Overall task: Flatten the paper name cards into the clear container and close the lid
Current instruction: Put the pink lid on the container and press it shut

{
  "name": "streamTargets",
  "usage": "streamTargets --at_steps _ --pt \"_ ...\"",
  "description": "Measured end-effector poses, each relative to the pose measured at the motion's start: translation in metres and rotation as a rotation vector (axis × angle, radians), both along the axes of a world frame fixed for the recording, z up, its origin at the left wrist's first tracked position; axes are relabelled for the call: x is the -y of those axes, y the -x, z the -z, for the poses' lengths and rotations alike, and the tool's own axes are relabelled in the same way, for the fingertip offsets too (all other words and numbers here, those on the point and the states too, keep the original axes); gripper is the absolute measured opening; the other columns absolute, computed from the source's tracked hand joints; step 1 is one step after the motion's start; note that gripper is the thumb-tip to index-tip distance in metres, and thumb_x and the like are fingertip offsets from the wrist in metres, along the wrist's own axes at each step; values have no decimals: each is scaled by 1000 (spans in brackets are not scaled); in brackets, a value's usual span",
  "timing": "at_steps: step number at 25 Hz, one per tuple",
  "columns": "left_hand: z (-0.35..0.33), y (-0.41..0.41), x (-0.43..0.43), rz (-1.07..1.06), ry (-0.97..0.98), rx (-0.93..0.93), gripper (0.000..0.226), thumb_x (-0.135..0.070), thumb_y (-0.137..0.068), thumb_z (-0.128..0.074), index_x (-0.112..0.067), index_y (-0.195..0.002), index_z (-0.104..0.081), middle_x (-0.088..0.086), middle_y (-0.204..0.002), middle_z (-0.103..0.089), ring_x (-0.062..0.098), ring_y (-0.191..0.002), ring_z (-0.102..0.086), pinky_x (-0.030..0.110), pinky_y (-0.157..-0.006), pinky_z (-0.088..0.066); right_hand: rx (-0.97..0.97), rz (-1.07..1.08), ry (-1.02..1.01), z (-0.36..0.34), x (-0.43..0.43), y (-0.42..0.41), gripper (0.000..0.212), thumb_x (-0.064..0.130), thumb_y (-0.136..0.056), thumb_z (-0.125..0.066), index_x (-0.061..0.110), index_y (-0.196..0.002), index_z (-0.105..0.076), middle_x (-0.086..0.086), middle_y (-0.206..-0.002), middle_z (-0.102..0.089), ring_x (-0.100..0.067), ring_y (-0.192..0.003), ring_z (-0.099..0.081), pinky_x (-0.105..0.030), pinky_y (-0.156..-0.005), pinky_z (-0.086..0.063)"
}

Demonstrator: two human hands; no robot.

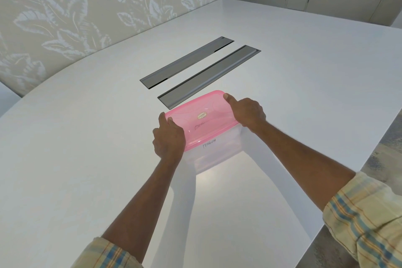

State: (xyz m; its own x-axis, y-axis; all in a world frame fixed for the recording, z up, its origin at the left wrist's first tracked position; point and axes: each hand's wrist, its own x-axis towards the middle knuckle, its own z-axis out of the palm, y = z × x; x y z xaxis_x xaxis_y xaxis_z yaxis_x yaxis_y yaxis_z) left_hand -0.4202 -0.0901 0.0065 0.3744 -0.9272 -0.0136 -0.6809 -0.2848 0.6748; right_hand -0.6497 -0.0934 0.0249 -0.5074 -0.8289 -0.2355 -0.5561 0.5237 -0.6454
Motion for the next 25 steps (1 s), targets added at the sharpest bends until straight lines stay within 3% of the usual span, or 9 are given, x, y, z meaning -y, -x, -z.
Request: streamTargets --at_steps 2,4,6,8,11,15,18,21,25 --pt "-1 -1 -1 8 -1 3 45 -41 -114 -32 -36 -158 -39 22 -131 -62 48 -122 -62 50 -91 -48 50 -42 -3 0 -4 10 82 94 -85 -35 16 -83 -61 -4 -79 -69 -28 -70 -73 -36 -71 -55" --pt "-2 -1 -1 11 -4 -2 46 -41 -113 -32 -36 -158 -39 21 -132 -62 47 -122 -62 51 -93 -49 169 -49 53 0 -12 24 68 81 -85 -59 14 -79 -54 -3 -79 -64 -25 -56 -72 -40 -66 -64" --pt "-4 -2 -1 10 -11 -1 46 -41 -113 -32 -36 -158 -39 21 -132 -62 47 -122 -61 51 -95 -49 255 -36 137 0 -21 35 53 58 -84 -80 12 -78 -56 -6 -78 -62 -25 -52 -72 -47 -74 -70" --pt "-5 -4 0 20 -18 -25 46 -40 -112 -33 -35 -157 -41 21 -132 -63 46 -123 -61 51 -96 -49 338 7 205 0 -28 37 40 38 -84 -89 6 -80 -65 -7 -80 -64 -28 -53 -76 -50 -80 -69" --pt "-7 -12 4 32 -31 -69 45 -40 -110 -35 -30 -151 -50 18 -132 -66 43 -122 -62 48 -96 -50 471 97 240 -1 -35 35 33 24 -83 -93 1 -84 -69 -11 -92 -70 -33 -57 -78 -50 -79 -69" --pt "-14 -18 10 29 -55 8 46 -42 -107 -44 -25 -148 -58 16 -139 -56 44 -123 -60 47 -99 -46 524 151 221 -3 -38 37 38 20 -82 -94 -7 -89 -68 -14 -98 -73 -35 -61 -80 -50 -79 -69" --pt "-18 -20 17 47 -71 33 48 -40 -106 -48 -21 -148 -59 16 -143 -53 44 -124 -60 46 -100 -46 556 164 227 -4 -39 36 32 16 -81 -94 -2 -86 -69 -19 -106 -75 -36 -62 -80 -47 -78 -70" --pt "-13 -15 15 47 -64 67 44 -39 -109 -44 -18 -145 -57 17 -139 -53 44 -122 -61 43 -88 -40 638 173 226 -4 -41 34 34 14 -81 -95 3 -86 -63 -19 -103 -72 -40 -69 -81 -43 -74 -70" --pt "-2 2 4 21 -24 143 38 -35 -114 -36 -11 -138 -53 20 -129 -51 47 -113 -66 42 -79 -37 700 149 134 -4 -39 33 34 15 -91 -86 -11 -104 -69 -19 -98 -64 -42 -79 -78 -45 -75 -70"
